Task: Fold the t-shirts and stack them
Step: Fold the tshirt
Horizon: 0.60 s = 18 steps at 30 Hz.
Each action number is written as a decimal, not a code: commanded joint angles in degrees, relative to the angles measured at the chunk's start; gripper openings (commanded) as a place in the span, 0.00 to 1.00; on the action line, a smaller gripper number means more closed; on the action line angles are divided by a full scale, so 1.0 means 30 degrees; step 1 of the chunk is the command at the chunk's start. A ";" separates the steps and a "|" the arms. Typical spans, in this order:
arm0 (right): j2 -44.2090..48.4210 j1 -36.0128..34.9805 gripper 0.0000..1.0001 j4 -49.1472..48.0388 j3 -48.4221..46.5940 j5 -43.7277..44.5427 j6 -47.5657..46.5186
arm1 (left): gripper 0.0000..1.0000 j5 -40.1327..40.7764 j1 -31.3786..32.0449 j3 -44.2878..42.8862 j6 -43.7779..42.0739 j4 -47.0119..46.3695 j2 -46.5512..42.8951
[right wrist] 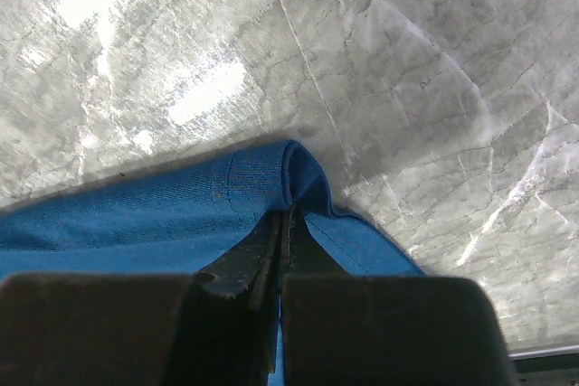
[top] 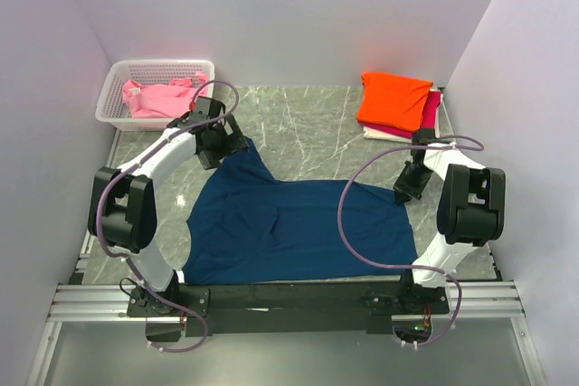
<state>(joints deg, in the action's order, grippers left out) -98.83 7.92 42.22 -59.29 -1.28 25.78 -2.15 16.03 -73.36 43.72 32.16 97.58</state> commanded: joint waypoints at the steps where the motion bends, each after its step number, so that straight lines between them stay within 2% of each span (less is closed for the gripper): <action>1: 0.0070 0.0054 0.01 -0.0041 -0.0480 0.0104 -0.0009 | 0.99 -0.0541 -0.0071 -0.0884 -0.0365 -0.0555 0.0459; 4: 0.0071 0.0054 0.06 0.0195 -0.0657 -0.0013 -0.0009 | 0.99 -0.0601 -0.0071 -0.1471 -0.0570 -0.0380 0.1045; 18: -0.0222 0.0054 0.09 0.0781 -0.1683 -0.0540 -0.0185 | 0.99 -0.0981 -0.0071 -0.1474 -0.0483 -0.0555 0.1311</action>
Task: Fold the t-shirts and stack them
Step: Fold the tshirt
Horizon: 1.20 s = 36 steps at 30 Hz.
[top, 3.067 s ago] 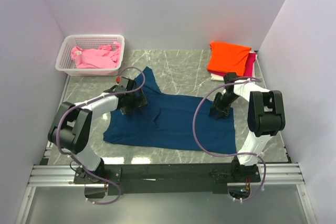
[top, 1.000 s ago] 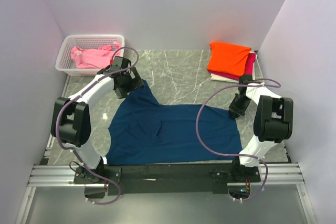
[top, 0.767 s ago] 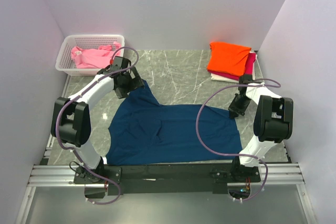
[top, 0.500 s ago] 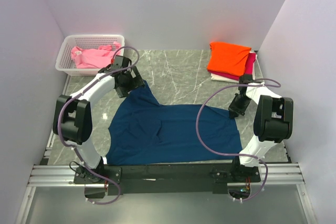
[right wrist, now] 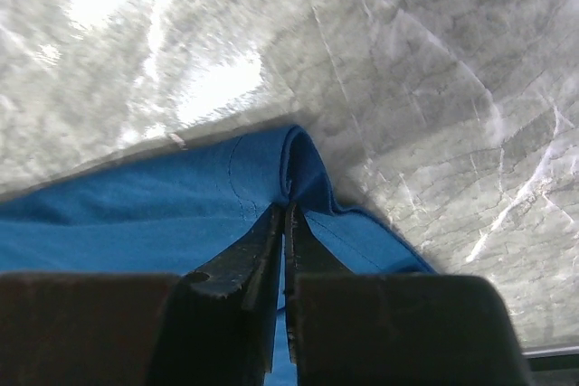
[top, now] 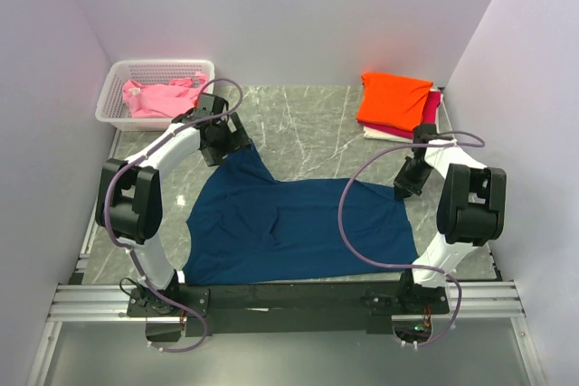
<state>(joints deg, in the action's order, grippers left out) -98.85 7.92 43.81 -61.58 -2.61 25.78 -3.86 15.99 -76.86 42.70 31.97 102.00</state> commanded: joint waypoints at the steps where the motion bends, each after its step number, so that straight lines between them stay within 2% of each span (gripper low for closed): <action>1: -0.0215 0.0054 0.09 0.0278 -0.0976 -0.0125 -0.0185 | 0.98 -0.0413 -0.0056 -0.0221 -0.0112 -0.0489 -0.0190; 27: -0.1240 0.0054 0.19 0.1451 -0.1914 -0.0916 -0.1035 | 0.97 -0.0823 -0.0056 -0.0337 -0.0024 -0.0489 0.0366; 36: -0.1621 0.0054 0.17 0.1539 -0.2236 -0.1062 -0.1152 | 0.97 -0.0970 -0.0027 -0.0454 0.0006 -0.0519 0.0572</action>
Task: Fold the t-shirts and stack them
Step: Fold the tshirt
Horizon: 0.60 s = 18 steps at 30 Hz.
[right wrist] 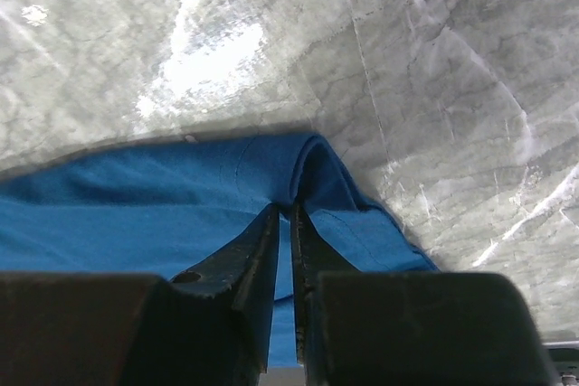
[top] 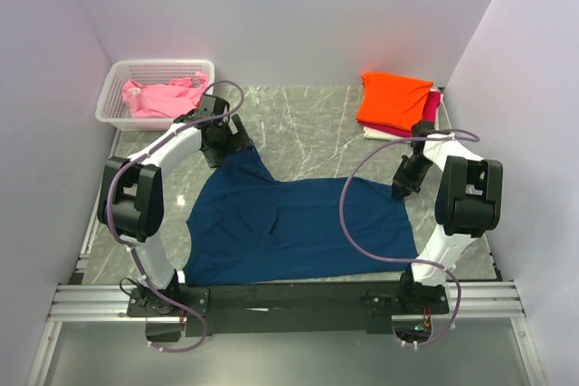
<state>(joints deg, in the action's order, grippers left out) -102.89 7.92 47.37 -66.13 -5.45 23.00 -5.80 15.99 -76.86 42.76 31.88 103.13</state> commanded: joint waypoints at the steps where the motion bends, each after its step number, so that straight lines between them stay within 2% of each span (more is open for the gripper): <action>1: -0.0302 0.0054 0.17 0.0380 -0.0721 -0.0087 -0.0198 | 0.97 -0.0351 -0.0056 -0.0483 -0.0016 -0.0489 0.0222; 4: -0.0244 0.0054 0.11 0.0351 -0.0634 -0.0116 -0.0285 | 0.97 -0.0351 -0.0056 -0.0542 -0.0045 -0.0489 0.0252; 5: -0.0215 0.0054 0.02 0.0351 -0.0604 -0.0116 -0.0343 | 0.97 -0.0322 -0.0056 -0.0513 -0.0045 -0.0489 0.0281; 6: -0.0186 0.0054 0.00 0.0322 -0.0575 -0.0116 -0.0344 | 0.97 -0.0322 -0.0056 -0.0542 -0.0045 -0.0489 0.0310; 13: 0.0547 0.0054 0.00 0.0321 -0.0544 -0.0116 -0.0285 | 0.96 -0.0205 -0.0056 -0.1683 0.0042 -0.0754 0.1363; 18: 0.0694 0.0054 0.00 0.0526 -0.0896 -0.0291 -0.0227 | 0.89 -0.0087 -0.0056 -0.2796 0.0101 -0.1192 0.2506</action>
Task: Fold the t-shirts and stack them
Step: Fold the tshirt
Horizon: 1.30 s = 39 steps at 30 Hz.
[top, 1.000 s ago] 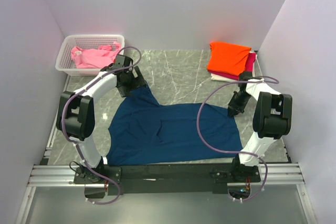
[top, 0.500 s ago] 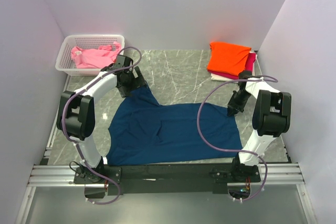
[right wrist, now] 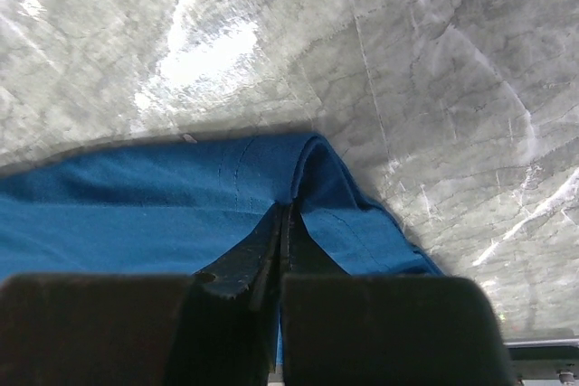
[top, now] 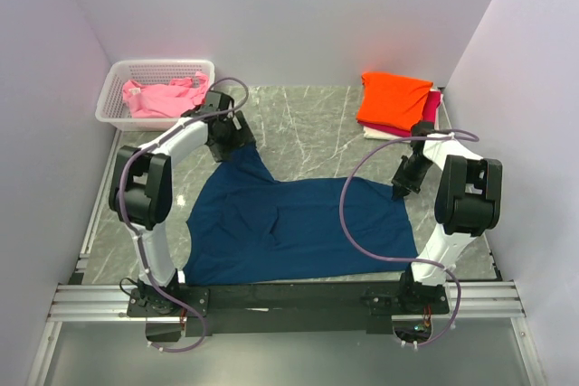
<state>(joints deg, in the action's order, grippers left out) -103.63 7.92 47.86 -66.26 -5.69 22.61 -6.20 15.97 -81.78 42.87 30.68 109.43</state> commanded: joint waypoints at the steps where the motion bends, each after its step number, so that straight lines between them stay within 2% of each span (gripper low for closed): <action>1: 0.0970 0.0054 0.00 0.0337 -0.0882 -0.0269 -0.0096 | 0.88 0.0102 -0.0049 -0.1391 0.0123 -0.0821 0.0612; 15: 0.1117 0.0055 0.00 -0.0044 -0.0179 -0.1031 0.0139 | 0.63 0.1655 -0.0049 -0.4232 0.0738 -0.1876 0.3834; 26: 0.1850 0.0083 0.00 0.0454 -0.0823 -0.0768 0.0197 | 0.61 0.2827 -0.0019 -0.6226 0.1031 -0.1349 0.5448; 30: 0.1674 0.0084 0.00 0.0455 -0.1058 -0.0885 0.0256 | 0.56 0.3061 -0.0019 -0.6724 0.1061 -0.0968 0.6033; 33: 0.1557 0.0084 0.00 0.0454 -0.1117 -0.0944 0.0256 | 0.48 0.3149 -0.0019 -0.6783 0.1119 -0.1026 0.6209; 39: 0.1439 0.0084 0.00 0.0425 -0.1117 -0.0973 0.0285 | 0.45 0.3296 0.0010 -0.7310 0.1002 -0.0559 0.6824</action>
<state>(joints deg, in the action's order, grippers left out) -100.31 7.92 48.77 -67.53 -8.32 23.09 2.39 15.94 -101.06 46.02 27.99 128.62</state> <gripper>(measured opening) 0.007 0.450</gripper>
